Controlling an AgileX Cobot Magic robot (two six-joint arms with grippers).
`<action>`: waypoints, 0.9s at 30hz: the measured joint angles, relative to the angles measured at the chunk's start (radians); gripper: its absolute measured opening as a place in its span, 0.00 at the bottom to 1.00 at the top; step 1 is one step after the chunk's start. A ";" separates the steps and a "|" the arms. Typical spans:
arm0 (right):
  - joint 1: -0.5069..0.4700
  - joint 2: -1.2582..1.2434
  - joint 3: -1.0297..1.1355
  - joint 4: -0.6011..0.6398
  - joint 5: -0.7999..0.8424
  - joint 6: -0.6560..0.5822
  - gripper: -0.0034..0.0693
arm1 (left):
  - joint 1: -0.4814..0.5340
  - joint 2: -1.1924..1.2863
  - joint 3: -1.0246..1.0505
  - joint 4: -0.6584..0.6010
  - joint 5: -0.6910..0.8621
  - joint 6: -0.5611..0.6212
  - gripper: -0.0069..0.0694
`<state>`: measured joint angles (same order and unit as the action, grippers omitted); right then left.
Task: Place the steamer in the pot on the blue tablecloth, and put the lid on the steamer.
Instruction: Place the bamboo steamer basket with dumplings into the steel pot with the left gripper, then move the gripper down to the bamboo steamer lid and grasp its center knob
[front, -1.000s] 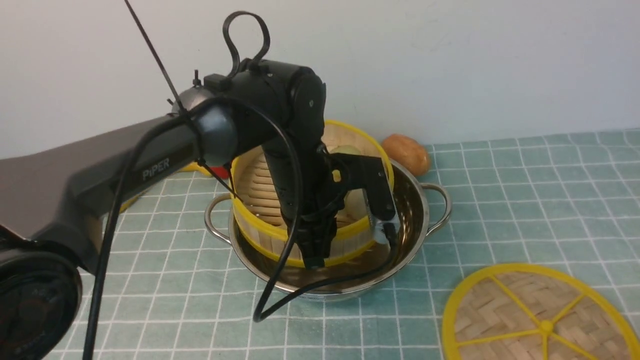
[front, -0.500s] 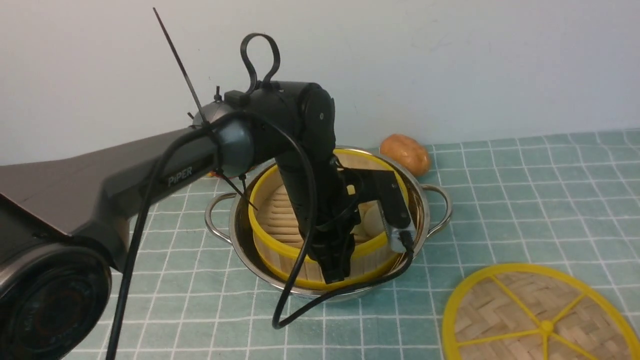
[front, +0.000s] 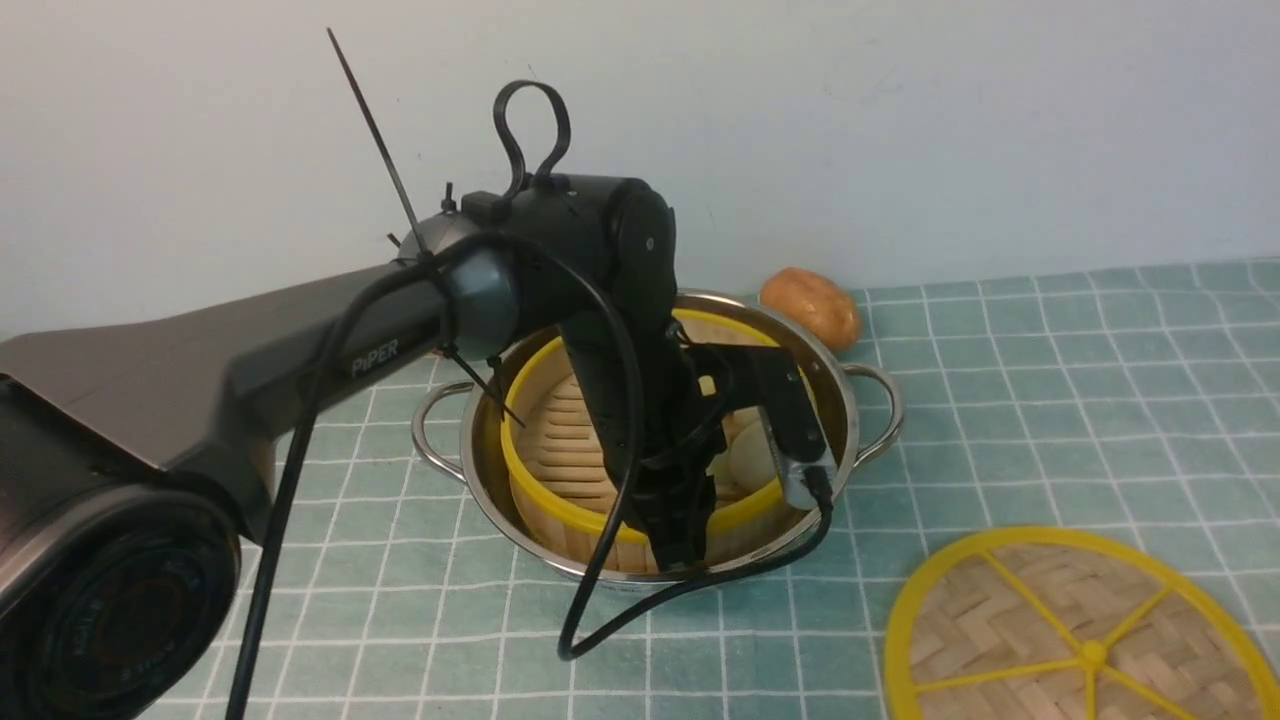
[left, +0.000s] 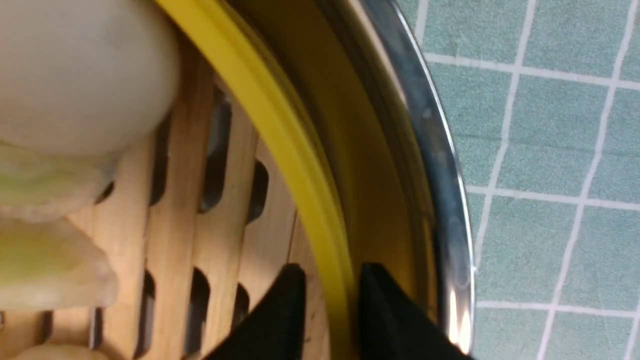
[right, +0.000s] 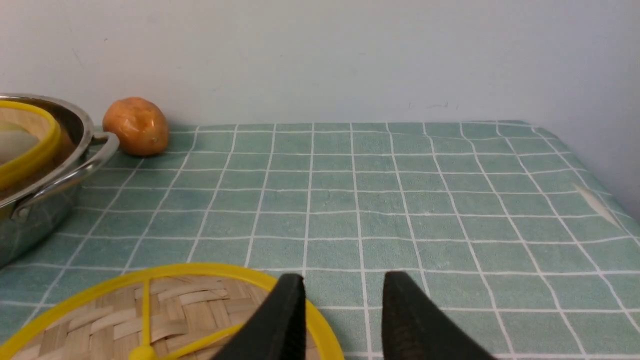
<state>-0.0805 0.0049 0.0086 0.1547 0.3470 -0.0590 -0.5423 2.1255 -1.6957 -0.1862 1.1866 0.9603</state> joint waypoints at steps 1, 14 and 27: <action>0.000 0.000 0.000 0.000 0.000 0.000 0.38 | 0.000 -0.001 0.000 0.000 -0.005 0.000 0.37; 0.000 0.000 0.000 0.000 0.000 0.000 0.38 | 0.005 -0.047 -0.169 0.134 0.021 -0.245 0.82; 0.000 0.000 0.000 0.000 0.000 0.000 0.38 | 0.010 -0.401 -0.305 0.276 0.027 -0.373 0.12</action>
<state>-0.0805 0.0049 0.0086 0.1547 0.3470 -0.0590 -0.5327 1.7241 -2.0002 0.0898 1.2135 0.5875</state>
